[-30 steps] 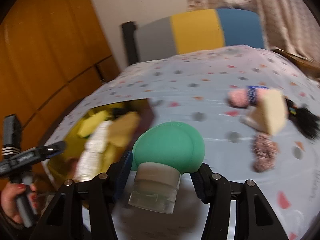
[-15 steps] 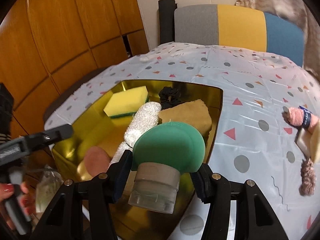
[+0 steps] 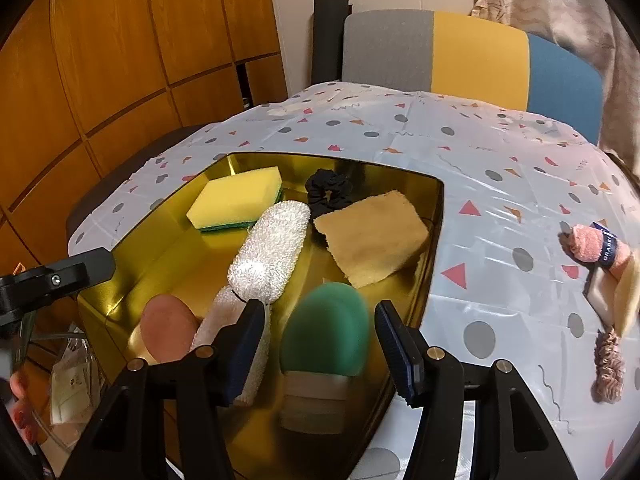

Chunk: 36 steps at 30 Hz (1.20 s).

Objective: Organize rigid objects
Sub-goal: 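Lower the green-capped bottle into the gold tray and open the right gripper, then grasp the pink satin scrunchie with the left gripper while the right moves toward the beige pad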

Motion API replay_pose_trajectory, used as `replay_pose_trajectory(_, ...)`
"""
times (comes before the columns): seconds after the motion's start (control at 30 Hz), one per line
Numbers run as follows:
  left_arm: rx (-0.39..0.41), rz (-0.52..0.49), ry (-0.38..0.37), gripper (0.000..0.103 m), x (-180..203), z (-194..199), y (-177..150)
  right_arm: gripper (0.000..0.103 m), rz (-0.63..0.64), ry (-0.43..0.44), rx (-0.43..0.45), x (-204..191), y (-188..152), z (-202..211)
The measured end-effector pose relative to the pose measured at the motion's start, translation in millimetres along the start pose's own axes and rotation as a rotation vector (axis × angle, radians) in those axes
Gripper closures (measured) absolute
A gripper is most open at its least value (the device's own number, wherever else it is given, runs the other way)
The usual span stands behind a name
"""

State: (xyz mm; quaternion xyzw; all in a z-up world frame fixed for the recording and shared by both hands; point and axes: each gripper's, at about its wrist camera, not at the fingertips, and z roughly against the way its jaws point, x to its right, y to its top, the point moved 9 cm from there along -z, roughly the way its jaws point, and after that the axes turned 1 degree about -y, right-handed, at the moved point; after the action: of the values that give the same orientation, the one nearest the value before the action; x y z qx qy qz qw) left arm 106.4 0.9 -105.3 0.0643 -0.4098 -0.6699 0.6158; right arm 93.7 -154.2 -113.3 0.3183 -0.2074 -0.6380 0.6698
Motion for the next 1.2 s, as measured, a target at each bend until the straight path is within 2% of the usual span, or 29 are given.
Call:
replay_pose_trajectory(0.43, -0.009, -0.024, -0.024, 0.035, 13, -4, -6, 0.043, -0.073, 0.012, 0.056, 11, 0, 26)
replay_pose_trajectory(0.7, -0.052, -0.065, -0.069, 0.035, 38, -12, -20, 0.035, -0.121, -0.007, 0.068, 36, -11, 40)
replay_pose_trajectory(0.97, -0.084, -0.167, -0.143, 0.035, 90, -19, -30, 0.033, -0.224, -0.102, 0.062, 102, -41, 55)
replay_pose_trajectory(1.2, -0.132, -0.292, -0.236, 0.035, 170, -32, -33, 0.032, -0.406, -0.264, 0.089, 201, -82, 85)
